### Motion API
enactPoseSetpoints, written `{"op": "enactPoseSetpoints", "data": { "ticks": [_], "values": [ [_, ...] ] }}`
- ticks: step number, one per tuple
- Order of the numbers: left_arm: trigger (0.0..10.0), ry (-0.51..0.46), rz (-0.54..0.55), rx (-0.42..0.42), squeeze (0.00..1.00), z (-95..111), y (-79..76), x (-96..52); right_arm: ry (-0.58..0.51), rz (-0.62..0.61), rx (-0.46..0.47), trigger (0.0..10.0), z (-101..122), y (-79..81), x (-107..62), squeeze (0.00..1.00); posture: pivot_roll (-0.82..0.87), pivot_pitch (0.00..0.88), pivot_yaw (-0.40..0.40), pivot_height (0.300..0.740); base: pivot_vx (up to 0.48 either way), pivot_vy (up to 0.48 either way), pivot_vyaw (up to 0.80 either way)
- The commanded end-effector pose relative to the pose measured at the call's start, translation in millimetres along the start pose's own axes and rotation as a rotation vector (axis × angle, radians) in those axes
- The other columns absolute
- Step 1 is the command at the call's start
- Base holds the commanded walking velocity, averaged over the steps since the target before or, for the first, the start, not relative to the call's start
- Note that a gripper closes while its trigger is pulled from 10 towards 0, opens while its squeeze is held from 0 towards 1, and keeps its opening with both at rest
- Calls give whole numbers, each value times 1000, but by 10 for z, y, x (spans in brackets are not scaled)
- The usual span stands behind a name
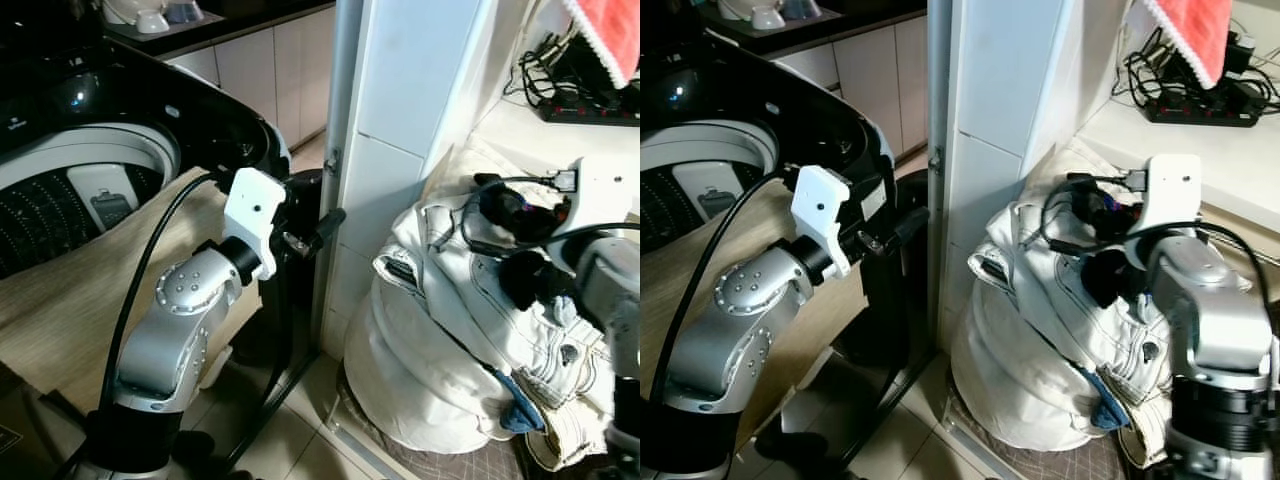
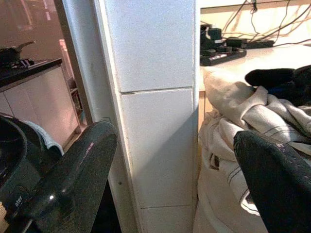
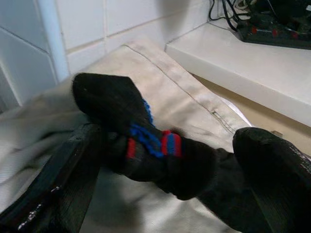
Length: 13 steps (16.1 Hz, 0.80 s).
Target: Clothes washing
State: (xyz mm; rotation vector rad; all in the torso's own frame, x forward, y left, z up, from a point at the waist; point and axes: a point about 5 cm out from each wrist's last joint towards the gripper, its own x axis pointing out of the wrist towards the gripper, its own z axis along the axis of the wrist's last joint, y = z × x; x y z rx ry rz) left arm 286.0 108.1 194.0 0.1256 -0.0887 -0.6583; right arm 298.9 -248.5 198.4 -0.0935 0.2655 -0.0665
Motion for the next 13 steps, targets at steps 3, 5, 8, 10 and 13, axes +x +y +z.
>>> {"op": "enactPoseSetpoints", "data": {
  "ticks": [3,5,8,10,13],
  "values": [
    [10000,-1,-62,-2,0,30,-50,-21,14,62,6,10000,33,-88,116,0,-104,25,-26,740,0,0,0],
    [10000,0,-81,0,0,36,-64,-20,51,131,58,10000,8,-140,197,0,-98,19,-26,740,0,0,0],
    [10000,4,-102,1,0,36,-76,-53,140,185,21,10000,-65,-299,289,0,-90,11,-31,740,0,0,0],
    [10000,13,-151,-11,0,33,-101,-91,172,204,8,10000,-52,-372,300,0,-87,10,-33,740,0,0,0],
    [10000,37,-296,-16,0,42,-154,-186,215,201,-24,4157,-58,-477,317,0,-88,7,-36,740,0,0,0]
  ]
}}
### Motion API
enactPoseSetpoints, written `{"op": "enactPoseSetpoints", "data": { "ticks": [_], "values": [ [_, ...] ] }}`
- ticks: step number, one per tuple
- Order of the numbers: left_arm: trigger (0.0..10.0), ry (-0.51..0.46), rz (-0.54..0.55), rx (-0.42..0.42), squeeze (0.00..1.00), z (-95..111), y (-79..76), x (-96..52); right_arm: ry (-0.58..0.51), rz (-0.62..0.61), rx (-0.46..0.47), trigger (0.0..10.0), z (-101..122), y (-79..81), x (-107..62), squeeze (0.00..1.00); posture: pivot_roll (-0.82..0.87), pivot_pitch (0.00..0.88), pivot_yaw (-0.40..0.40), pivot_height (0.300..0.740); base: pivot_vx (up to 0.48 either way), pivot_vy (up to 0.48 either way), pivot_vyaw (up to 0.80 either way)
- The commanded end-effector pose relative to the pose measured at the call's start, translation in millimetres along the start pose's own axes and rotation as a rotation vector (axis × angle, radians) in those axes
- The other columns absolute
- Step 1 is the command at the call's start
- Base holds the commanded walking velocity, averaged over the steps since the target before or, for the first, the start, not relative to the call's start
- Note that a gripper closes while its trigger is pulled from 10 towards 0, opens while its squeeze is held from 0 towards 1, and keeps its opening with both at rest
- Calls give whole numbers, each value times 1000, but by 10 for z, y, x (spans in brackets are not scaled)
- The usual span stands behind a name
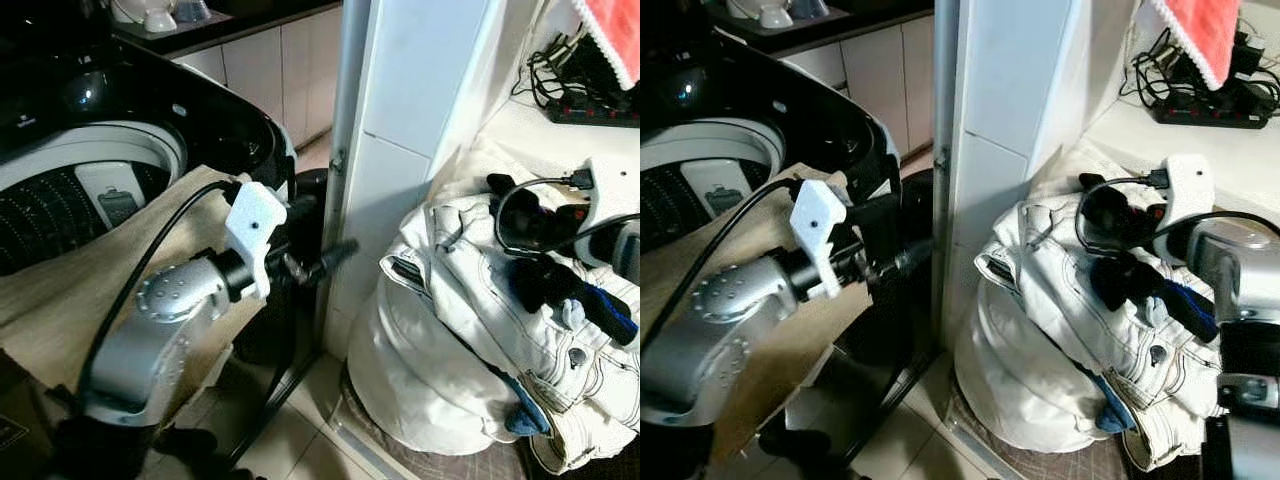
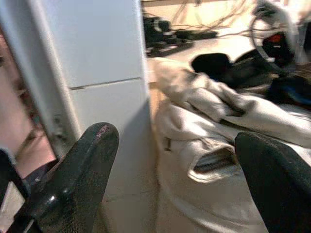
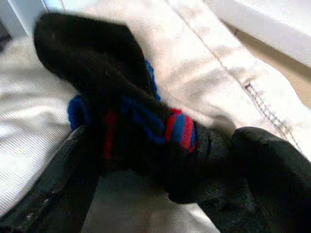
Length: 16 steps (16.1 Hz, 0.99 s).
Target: Clothes washing
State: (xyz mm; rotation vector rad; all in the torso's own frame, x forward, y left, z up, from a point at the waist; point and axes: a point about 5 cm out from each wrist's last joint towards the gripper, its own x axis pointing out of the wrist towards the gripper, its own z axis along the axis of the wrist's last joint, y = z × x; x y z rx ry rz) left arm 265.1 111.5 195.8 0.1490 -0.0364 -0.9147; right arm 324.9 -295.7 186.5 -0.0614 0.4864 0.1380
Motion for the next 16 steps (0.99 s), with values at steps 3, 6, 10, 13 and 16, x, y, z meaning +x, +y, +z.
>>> {"op": "enactPoseSetpoints", "data": {
  "ticks": [3,6,10,13,16],
  "values": [
    [10000,17,-51,2,0,-5,-33,-17,22,0,-59,0,31,-86,-9,0,-93,7,-32,740,0,0,0],
    [10000,20,-65,-2,0,-4,-48,-10,44,14,-108,0,27,-113,-4,0,-94,12,-33,740,0,0,0],
    [10000,11,-59,-8,0,14,-36,3,51,47,-150,0,48,-130,10,0,-91,13,-36,740,0,0,0],
    [10000,12,18,3,0,9,47,12,57,54,-186,0,49,-163,12,0,-87,8,-39,740,0,0,0],
    [10000,12,48,1,0,11,69,15,49,52,-182,0,63,-199,6,0,-88,11,-36,740,0,0,0]
  ]
}}
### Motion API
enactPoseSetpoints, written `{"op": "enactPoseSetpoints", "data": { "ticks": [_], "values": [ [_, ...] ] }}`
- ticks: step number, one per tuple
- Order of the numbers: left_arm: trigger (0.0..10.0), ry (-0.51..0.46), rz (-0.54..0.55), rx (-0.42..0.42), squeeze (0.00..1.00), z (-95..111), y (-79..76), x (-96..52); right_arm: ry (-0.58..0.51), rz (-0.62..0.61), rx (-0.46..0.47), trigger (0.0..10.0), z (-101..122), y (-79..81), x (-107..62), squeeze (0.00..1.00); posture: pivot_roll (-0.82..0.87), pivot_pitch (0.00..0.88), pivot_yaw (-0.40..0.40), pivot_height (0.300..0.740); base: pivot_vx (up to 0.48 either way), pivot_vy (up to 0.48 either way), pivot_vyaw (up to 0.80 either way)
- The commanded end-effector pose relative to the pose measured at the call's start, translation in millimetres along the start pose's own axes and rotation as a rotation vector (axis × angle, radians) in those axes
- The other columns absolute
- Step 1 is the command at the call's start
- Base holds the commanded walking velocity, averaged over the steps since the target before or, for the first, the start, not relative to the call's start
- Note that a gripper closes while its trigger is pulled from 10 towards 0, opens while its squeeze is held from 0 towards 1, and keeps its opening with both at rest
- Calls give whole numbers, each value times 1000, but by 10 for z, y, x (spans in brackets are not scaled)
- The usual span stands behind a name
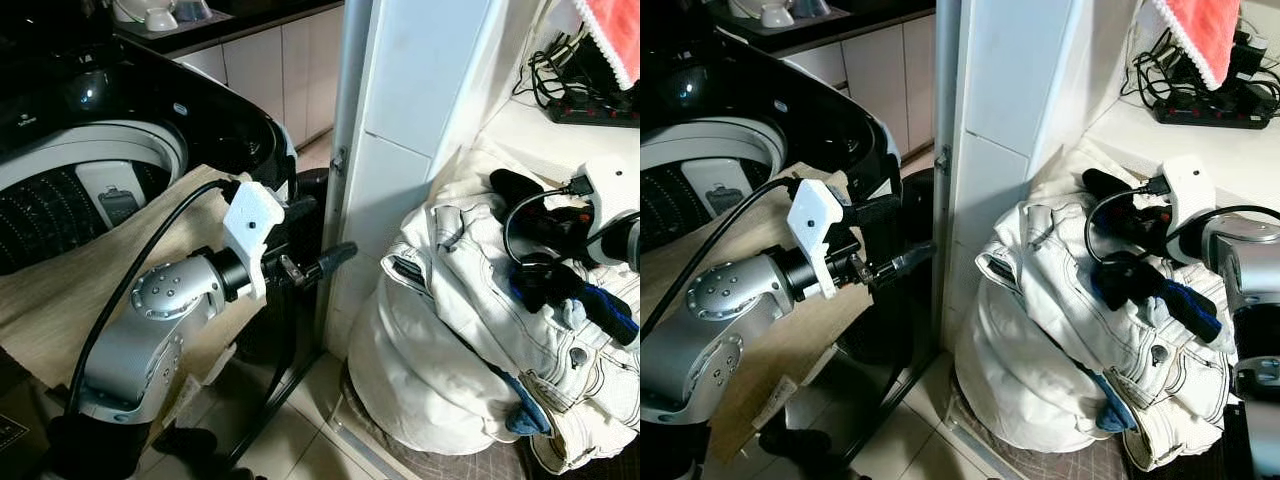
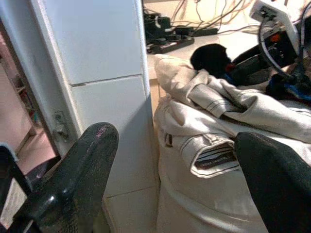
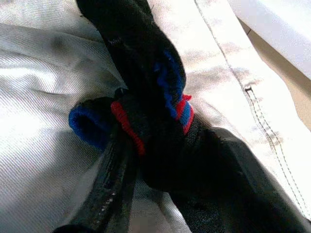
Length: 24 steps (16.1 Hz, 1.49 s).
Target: Clothes washing
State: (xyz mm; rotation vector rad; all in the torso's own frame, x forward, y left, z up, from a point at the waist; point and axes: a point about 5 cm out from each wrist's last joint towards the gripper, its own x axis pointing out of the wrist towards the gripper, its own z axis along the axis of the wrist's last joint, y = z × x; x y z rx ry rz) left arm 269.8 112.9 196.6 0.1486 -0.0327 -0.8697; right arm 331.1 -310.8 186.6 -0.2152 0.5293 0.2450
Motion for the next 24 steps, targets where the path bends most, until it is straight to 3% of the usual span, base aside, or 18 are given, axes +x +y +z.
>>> {"op": "enactPoseSetpoints", "data": {
  "ticks": [1,3,7,10,13,14,15,16,17,20,22,24],
  "values": [
    [10000,13,50,10,0,4,66,9,-3,-15,-12,0,36,-53,-37,0,-88,11,-36,740,0,0,0],
    [10000,-2,135,-8,0,31,174,35,-2,-14,-11,0,23,-78,-48,0,-87,12,-35,740,0,0,0],
    [10000,-47,173,-32,0,107,221,43,-88,8,61,0,145,-144,-138,0,-87,12,-38,740,0,0,0],
    [10000,-47,186,-22,0,118,225,54,-248,32,140,0,428,-258,-359,0,-91,16,-42,740,0,0,0],
    [10000,-118,222,-17,0,254,260,78,-410,87,163,0,727,-270,-621,0,-95,20,-49,740,0,0,0],
    [10000,-118,222,-17,0,254,260,78,-410,87,163,0,727,-270,-621,0,-95,20,-49,740,0,0,0],
    [10000,-183,217,-54,757,365,266,110,-512,165,225,0,899,-188,-699,0,-99,17,-51,740,0,0,0],
    [10000,-212,209,-78,757,412,262,125,-546,206,249,0,961,-141,-723,0,-100,18,-51,740,0,0,0],
    [10000,-274,156,-63,1000,541,202,194,-619,365,290,0,1112,117,-738,0,-107,19,-52,740,0,0,0],
    [10000,-419,83,-41,1000,848,97,380,-779,702,490,0,1400,666,-677,0,-107,18,-59,740,0,0,0],
    [10000,-427,67,-37,1000,890,62,441,-804,782,544,0,1466,806,-668,0,-104,18,-63,740,0,0,0],
    [10000,-443,117,18,1000,905,59,497,-830,897,671,0,1527,1000,-672,0,-105,19,-65,740,0,0,0]
  ]
}}
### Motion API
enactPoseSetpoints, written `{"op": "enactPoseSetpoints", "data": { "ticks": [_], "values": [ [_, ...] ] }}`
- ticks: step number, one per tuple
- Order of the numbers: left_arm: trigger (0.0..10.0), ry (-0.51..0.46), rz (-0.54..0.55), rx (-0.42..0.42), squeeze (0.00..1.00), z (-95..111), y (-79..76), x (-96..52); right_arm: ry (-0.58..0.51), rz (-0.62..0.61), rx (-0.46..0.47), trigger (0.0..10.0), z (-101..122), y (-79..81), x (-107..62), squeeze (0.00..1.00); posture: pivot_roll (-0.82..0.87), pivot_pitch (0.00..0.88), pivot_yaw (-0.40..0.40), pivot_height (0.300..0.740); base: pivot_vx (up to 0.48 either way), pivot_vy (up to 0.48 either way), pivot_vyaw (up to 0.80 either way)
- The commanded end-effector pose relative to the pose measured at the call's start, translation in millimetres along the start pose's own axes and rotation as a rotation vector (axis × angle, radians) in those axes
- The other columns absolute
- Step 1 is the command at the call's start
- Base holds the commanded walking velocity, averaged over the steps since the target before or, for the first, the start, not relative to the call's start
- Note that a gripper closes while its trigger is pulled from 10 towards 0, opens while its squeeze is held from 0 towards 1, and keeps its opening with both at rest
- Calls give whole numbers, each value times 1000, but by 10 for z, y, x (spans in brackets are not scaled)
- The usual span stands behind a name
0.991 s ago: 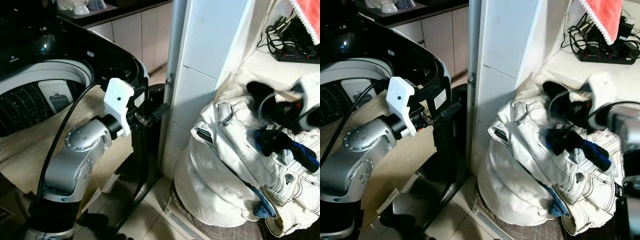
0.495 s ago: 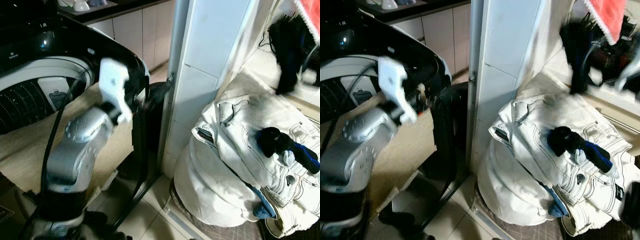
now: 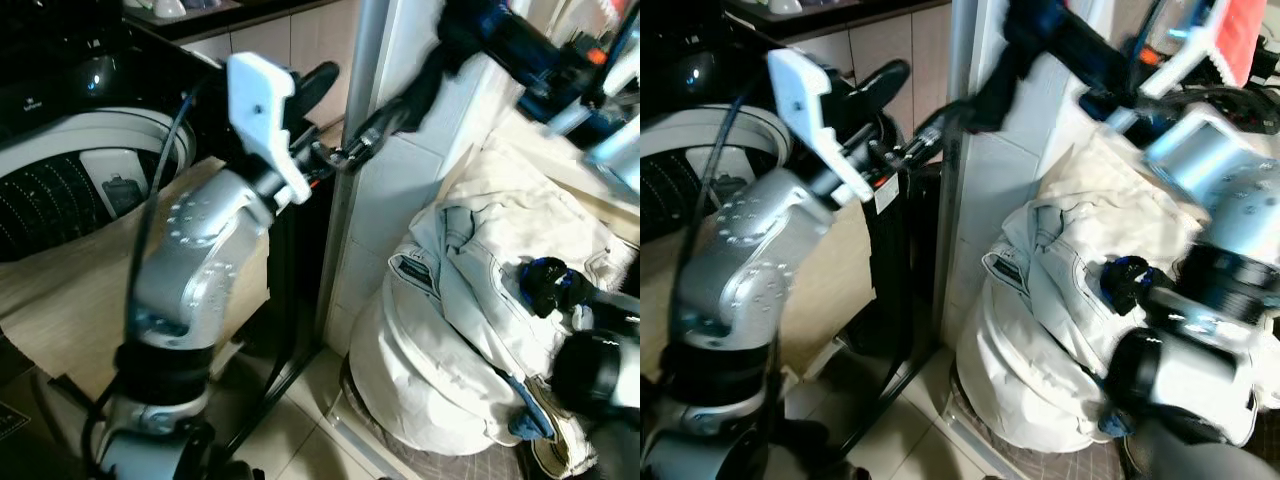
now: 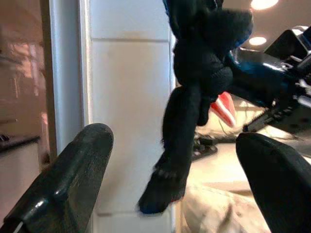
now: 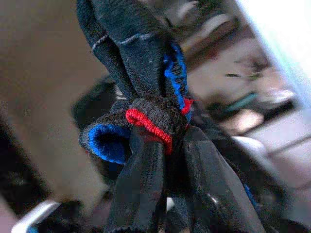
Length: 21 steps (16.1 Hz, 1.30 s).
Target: Clothes washing
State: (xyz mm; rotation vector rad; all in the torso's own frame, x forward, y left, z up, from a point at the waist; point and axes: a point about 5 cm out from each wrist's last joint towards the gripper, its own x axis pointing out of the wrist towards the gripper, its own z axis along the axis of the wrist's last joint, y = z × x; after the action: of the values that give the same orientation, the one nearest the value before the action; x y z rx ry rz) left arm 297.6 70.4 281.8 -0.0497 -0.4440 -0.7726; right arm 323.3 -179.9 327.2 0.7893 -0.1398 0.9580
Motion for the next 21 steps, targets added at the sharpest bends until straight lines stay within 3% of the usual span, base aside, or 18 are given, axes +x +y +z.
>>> {"op": "enactPoseSetpoints", "data": {
  "ticks": [1,2,3,4,7,8,11,12,15,18,21],
  "values": [
    [10000,-3,26,26,1000,10,14,36,-27,23,-11,0,62,97,-38,0,-106,20,-67,740,0,0,0],
    [10000,-29,36,-26,1000,22,17,42,-23,42,17,0,-5,120,-33,0,-106,19,-69,740,0,0,0],
    [10000,-43,31,-36,184,34,10,48,-19,52,42,0,-57,132,-30,0,-107,21,-69,740,0,0,0],
    [10000,-52,5,-28,0,45,-16,55,-14,56,91,0,-143,144,-20,0,-107,22,-69,740,0,0,0],
    [10000,-14,-63,-19,0,-40,-122,75,6,42,127,0,-294,197,6,0,-109,25,-60,740,0,0,0],
    [10000,14,-39,9,0,-88,-108,76,7,46,137,0,-315,216,13,0,-110,23,-57,740,0,0,0],
    [10000,31,-8,-11,0,-114,-45,58,-1,40,148,0,-338,245,9,0,-110,18,-51,740,0,0,0],
    [0,51,-32,-47,0,-141,-52,34,-5,37,150,0,-345,255,7,0,-108,16,-49,740,0,0,0],
    [0,112,-19,-64,0,-202,-47,15,-5,34,156,0,-355,276,2,0,-105,10,-47,740,0,0,0],
    [0,117,20,-125,0,-220,-18,28,3,23,152,0,-364,285,-1,0,-107,11,-48,740,0,0,0],
    [0,106,5,-123,0,-206,-32,23,3,16,155,0,-368,290,-5,0,-103,13,-54,740,0,0,0]
  ]
}}
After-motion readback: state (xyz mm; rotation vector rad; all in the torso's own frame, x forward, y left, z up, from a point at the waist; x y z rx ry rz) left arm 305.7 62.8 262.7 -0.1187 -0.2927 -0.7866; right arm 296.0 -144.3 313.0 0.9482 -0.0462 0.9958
